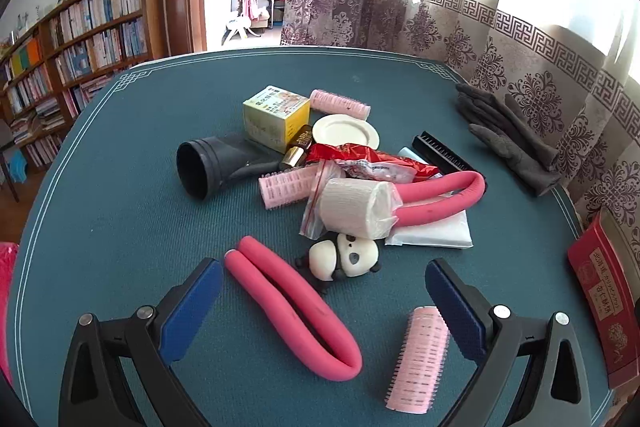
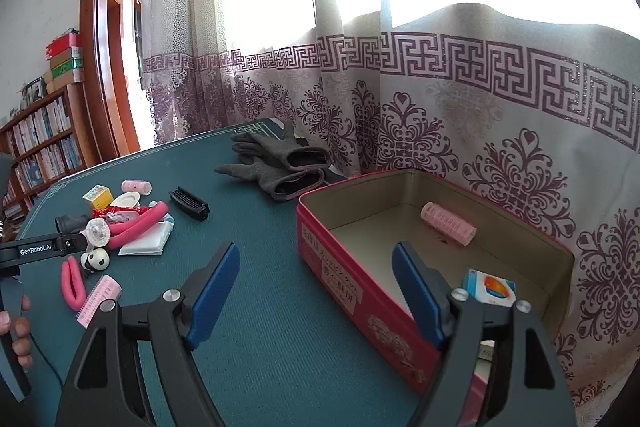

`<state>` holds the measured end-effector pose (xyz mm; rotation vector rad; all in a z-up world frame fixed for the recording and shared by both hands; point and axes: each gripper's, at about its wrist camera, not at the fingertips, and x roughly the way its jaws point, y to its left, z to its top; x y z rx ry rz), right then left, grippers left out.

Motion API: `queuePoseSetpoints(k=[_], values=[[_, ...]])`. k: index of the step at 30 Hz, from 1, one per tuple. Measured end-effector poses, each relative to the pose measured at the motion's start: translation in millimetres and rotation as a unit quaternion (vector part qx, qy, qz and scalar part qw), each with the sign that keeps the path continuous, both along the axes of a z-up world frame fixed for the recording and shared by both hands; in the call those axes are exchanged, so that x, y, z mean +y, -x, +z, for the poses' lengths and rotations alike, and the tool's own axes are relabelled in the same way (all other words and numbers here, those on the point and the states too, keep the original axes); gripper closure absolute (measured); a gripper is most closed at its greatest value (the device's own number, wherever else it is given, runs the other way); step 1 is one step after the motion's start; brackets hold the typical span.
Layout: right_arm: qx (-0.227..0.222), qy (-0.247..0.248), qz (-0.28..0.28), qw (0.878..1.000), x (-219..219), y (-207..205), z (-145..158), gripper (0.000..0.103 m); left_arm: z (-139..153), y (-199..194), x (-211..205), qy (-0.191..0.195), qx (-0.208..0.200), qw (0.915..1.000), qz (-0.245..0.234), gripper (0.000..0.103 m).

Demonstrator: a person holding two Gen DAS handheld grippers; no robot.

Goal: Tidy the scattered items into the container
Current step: 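Move the left gripper back to the table and grasp the pink foam curler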

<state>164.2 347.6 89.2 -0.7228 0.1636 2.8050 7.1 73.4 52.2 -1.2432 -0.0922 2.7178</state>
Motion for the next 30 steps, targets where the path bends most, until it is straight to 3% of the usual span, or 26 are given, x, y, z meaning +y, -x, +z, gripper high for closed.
queuePoseSetpoints(k=[10, 16, 30], values=[[-0.032, -0.026, 0.044, 0.998, -35.8, 12.7, -12.1, 0.021, -27.9, 5.6, -12.8, 0.019, -0.024, 0.9995, 0.01, 0.001], [-0.049, -0.024, 0.05, 0.997, -40.0, 19.9, -19.2, 0.021, -41.7, 10.6, -18.4, 0.056, -0.037, 0.9976, 0.015, 0.001], [-0.07, -0.01, 0.064, 0.995, -43.4, 29.9, -32.8, 0.021, -46.6, 8.7, -80.6, 0.055, -0.05, 0.9953, 0.062, 0.001]])
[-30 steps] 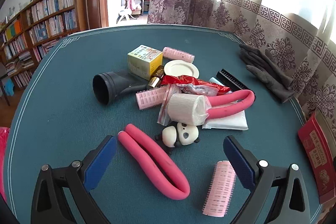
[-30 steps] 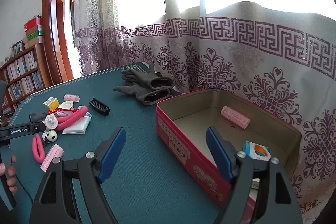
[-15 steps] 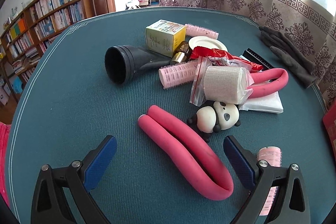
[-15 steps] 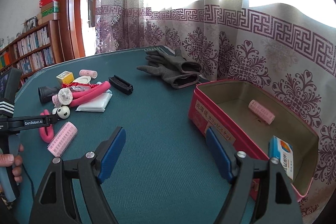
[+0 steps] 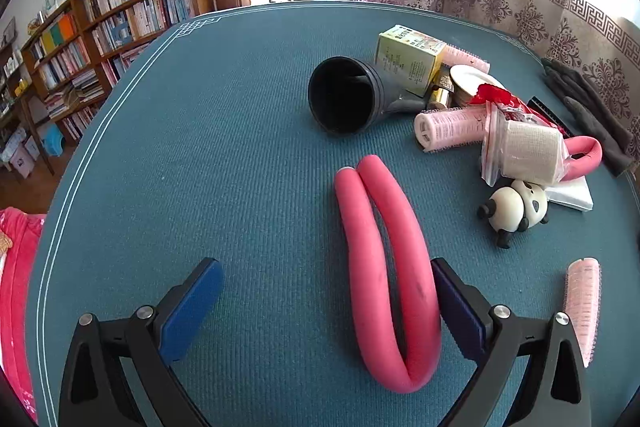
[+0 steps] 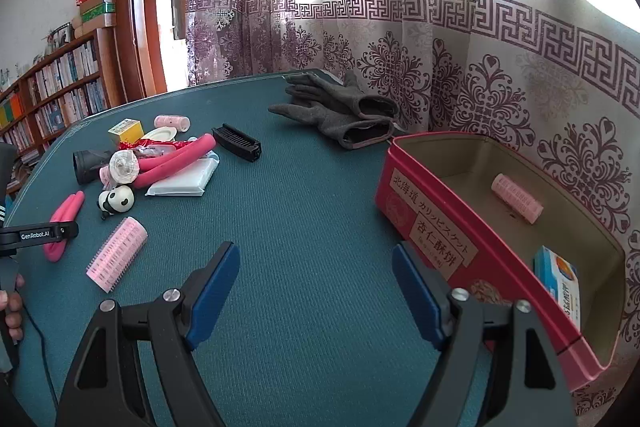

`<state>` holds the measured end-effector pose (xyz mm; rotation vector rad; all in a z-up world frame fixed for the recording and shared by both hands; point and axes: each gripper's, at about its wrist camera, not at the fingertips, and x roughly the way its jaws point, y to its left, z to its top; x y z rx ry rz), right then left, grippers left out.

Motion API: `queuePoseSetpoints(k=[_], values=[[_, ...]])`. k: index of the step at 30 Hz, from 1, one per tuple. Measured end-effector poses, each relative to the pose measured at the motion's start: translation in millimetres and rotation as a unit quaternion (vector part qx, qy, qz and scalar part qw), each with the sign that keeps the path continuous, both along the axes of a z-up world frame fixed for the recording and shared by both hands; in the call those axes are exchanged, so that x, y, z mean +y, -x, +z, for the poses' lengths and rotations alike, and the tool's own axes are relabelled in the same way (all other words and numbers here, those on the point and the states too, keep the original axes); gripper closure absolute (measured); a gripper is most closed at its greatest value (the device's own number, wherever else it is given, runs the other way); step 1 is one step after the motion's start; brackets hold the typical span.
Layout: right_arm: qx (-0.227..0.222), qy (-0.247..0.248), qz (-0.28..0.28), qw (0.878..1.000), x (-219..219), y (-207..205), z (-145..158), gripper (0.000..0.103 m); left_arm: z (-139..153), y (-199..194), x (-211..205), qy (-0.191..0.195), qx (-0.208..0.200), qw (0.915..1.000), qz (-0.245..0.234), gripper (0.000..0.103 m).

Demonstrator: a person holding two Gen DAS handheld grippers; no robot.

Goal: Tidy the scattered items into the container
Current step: 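Move the left gripper back to the table and grasp the pink foam curler, then grasp the panda figurine with the right gripper while the left gripper holds the curler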

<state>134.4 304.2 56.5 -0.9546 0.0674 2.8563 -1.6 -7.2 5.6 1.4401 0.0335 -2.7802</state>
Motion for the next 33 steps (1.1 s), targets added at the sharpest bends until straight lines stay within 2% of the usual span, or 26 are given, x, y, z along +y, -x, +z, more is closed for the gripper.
queuePoseSetpoints(k=[8, 10, 12, 15, 23, 33], values=[[-0.002, -0.004, 0.007, 1.0, -4.3, 0.0, -0.7, 0.021, 0.4, 12.7, 9.3, 0.001, 0.01, 0.9999, -0.009, 0.001], [-0.007, 0.0, 0.01, 1.0, -5.2, 1.6, -1.5, 0.021, 1.3, 12.1, 10.0, -0.002, 0.02, 0.9997, -0.015, 0.011], [-0.012, 0.004, 0.015, 1.0, -7.1, 3.1, -2.1, 0.021, 5.3, 9.9, 8.4, -0.008, 0.032, 0.9993, -0.019, 0.045], [-0.021, 0.019, 0.028, 0.999, -10.7, 8.7, -2.3, 0.021, 8.8, 9.7, -0.5, -0.038, 0.039, 0.9983, -0.021, 0.066], [-0.048, 0.083, 0.085, 0.992, -34.0, 33.8, 2.0, 0.021, 9.2, 4.9, -5.4, -0.064, 0.047, 0.9966, -0.023, 0.066], [-0.078, 0.069, 0.173, 0.979, -91.3, 53.0, -8.8, 0.021, 15.1, -2.7, -5.3, -0.102, 0.06, 0.9923, -0.036, 0.066]])
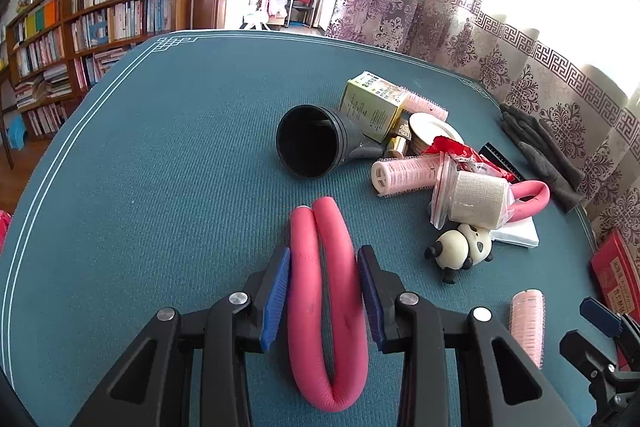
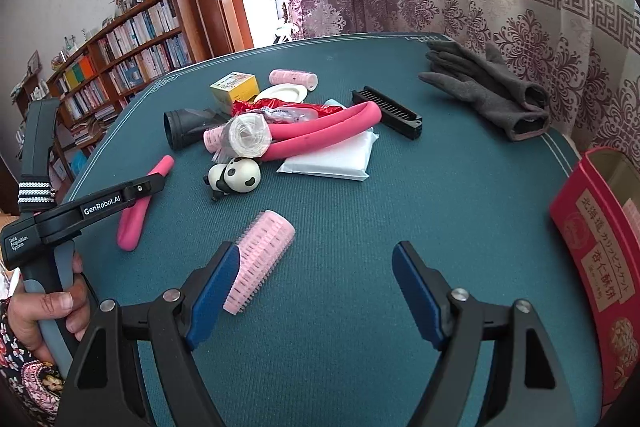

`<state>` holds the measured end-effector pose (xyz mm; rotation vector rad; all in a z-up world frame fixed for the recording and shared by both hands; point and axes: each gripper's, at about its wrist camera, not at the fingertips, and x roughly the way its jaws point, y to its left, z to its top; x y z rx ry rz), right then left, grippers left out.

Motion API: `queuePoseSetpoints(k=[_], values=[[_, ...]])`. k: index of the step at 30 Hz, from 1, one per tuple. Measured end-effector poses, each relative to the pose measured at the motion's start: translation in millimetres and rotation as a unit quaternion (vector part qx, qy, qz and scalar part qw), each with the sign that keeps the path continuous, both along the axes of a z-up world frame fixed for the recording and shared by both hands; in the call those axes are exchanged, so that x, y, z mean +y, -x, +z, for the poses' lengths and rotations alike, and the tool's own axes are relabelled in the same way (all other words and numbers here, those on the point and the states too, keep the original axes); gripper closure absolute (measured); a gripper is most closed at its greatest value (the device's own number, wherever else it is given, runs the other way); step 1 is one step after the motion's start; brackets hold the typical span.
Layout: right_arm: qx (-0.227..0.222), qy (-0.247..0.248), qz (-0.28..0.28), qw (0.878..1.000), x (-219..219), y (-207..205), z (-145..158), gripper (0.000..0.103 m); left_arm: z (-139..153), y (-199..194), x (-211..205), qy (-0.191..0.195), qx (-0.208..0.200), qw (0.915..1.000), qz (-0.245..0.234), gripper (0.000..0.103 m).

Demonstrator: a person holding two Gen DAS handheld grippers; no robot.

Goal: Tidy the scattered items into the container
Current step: 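Grasp the panda figurine with the right gripper while the left gripper holds the curler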

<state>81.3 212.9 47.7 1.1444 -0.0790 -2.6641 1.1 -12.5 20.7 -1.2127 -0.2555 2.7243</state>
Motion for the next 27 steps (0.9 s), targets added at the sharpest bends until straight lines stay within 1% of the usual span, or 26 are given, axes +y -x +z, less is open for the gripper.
queuePoseSetpoints(k=[3, 6, 11, 14, 20, 22, 23, 24, 26, 27], values=[[-0.01, -0.003, 0.021, 1.0, -10.0, 2.8, -5.7, 0.021, -1.5, 0.5, 1.2, -0.001, -0.002, 1.0, -0.002, 0.066], [-0.021, -0.007, 0.025, 0.999, -17.2, 9.2, -10.9, 0.021, -4.9, 2.2, 3.1, 0.001, -0.009, 0.9999, -0.006, 0.066], [-0.005, -0.019, 0.026, 0.999, -26.4, 29.2, -4.2, 0.021, -7.3, 4.3, 2.6, 0.001, -0.015, 0.9999, -0.001, 0.066], [-0.002, -0.03, 0.039, 0.999, -40.0, 45.7, -2.2, 0.021, -7.6, 5.1, 3.9, 0.006, -0.015, 0.9999, -0.002, 0.066], [-0.002, -0.058, 0.069, 0.996, -68.7, 72.0, -4.3, 0.021, -7.7, 6.4, -1.8, -0.009, -0.014, 0.9999, 0.003, 0.066], [-0.014, -0.061, 0.077, 0.995, -74.5, 81.4, -7.7, 0.021, -7.5, 5.8, -5.3, -0.012, -0.013, 0.9998, 0.012, 0.061], [-0.02, -0.061, 0.079, 0.995, -76.0, 85.7, -9.3, 0.021, -7.1, 5.5, -7.7, -0.01, -0.013, 0.9997, 0.02, 0.056], [-0.025, -0.062, 0.079, 0.995, -77.3, 89.7, -11.1, 0.021, -7.2, 5.7, -10.7, -0.011, -0.013, 0.9995, 0.028, 0.054], [-0.036, -0.064, 0.084, 0.994, -79.2, 95.7, -14.9, 0.021, -7.1, 6.2, -14.5, -0.021, -0.013, 0.9992, 0.03, 0.054], [-0.04, -0.065, 0.085, 0.993, -79.9, 98.2, -17.0, 0.021, -7.4, 6.7, -13.4, -0.017, -0.013, 0.9994, 0.029, 0.054]])
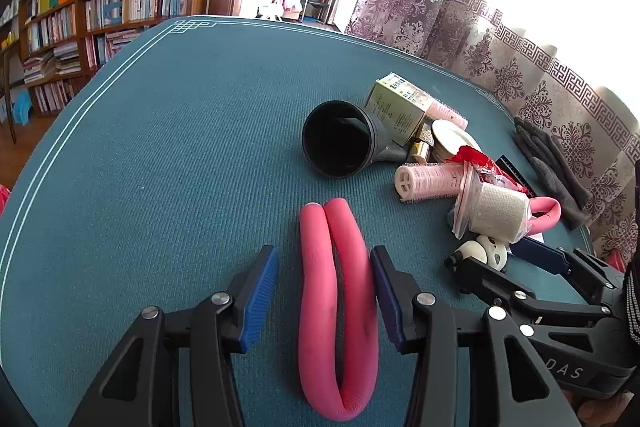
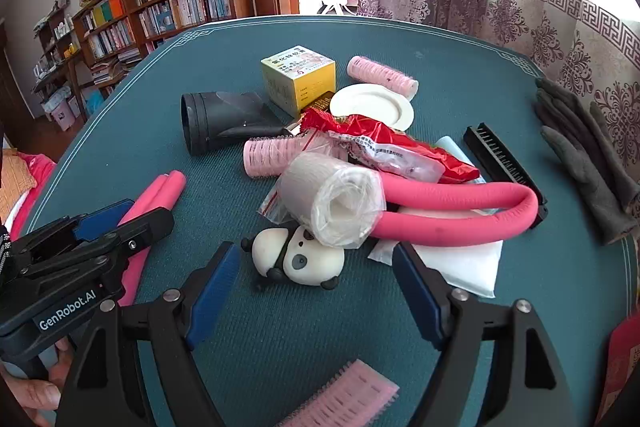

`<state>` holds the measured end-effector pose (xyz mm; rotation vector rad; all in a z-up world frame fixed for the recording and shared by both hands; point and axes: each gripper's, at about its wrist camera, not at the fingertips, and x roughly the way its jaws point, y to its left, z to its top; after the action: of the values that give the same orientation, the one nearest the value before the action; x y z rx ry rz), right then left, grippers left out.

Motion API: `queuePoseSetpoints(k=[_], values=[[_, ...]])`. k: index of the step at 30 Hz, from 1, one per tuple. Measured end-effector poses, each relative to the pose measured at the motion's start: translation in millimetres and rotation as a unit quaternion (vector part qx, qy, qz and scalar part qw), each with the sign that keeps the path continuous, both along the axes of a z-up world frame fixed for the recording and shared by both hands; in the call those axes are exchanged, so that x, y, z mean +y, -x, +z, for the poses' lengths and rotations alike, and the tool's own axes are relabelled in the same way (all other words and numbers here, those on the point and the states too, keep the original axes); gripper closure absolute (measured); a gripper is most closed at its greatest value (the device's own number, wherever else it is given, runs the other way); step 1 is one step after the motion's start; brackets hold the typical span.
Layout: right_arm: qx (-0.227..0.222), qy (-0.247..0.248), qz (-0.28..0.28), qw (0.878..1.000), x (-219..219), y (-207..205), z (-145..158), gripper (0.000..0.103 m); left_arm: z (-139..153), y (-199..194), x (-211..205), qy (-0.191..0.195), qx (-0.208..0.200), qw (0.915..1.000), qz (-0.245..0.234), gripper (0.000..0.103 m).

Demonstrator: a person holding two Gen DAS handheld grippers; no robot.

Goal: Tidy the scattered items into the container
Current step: 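Grasp the panda figurine with the right gripper while the left gripper holds the curler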

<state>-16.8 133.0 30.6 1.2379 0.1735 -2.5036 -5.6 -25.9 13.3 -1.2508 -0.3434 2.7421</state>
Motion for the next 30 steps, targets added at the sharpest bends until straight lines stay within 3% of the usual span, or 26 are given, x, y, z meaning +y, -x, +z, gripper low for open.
queuePoseSetpoints(k=[3, 7, 10, 12, 13, 14, 15, 25, 30], values=[[-0.002, -0.009, 0.002, 1.0, -2.8, 4.5, -4.4, 0.021, 0.1, 0.2, 5.7, 0.02, 0.0, 0.9998, -0.004, 0.053], [-0.015, -0.009, 0.004, 1.0, -2.2, 9.3, -10.7, 0.022, -0.7, 0.8, 3.9, 0.013, 0.001, 0.9999, -0.004, 0.053], [0.004, -0.026, -0.001, 1.0, -2.0, 4.7, -8.3, 0.046, -0.7, 0.5, 5.2, 0.017, 0.002, 0.9998, -0.006, 0.053], [-0.004, -0.006, -0.008, 1.0, 4.9, 2.5, -6.1, 0.05, -0.4, 0.0, 5.8, 0.015, 0.004, 0.9998, -0.011, 0.054], [-0.007, 0.001, -0.013, 1.0, 9.1, 0.4, -5.2, 0.05, 0.1, -0.4, 6.6, 0.014, 0.005, 0.9998, -0.016, 0.056], [-0.009, 0.01, -0.018, 1.0, 12.8, -2.3, -4.1, 0.05, 0.5, -0.8, 8.1, 0.012, 0.006, 0.9997, -0.021, 0.066], [-0.009, 0.02, -0.022, 1.0, 17.9, -6.2, -2.9, 0.05, 0.9, -1.2, 9.2, 0.008, 0.007, 0.9996, -0.026, 0.067], [0.031, 0.089, -0.072, 0.993, 67.0, -53.2, 28.3, 0.05, 12.3, -11.3, 18.8, 0.016, 0.026, 0.999, -0.033, 0.069], [0.052, 0.101, -0.091, 0.989, 84.7, -72.7, 41.9, 0.05, 24.0, -20.2, 28.6, 0.02, 0.038, 0.9981, -0.044, 0.069]])
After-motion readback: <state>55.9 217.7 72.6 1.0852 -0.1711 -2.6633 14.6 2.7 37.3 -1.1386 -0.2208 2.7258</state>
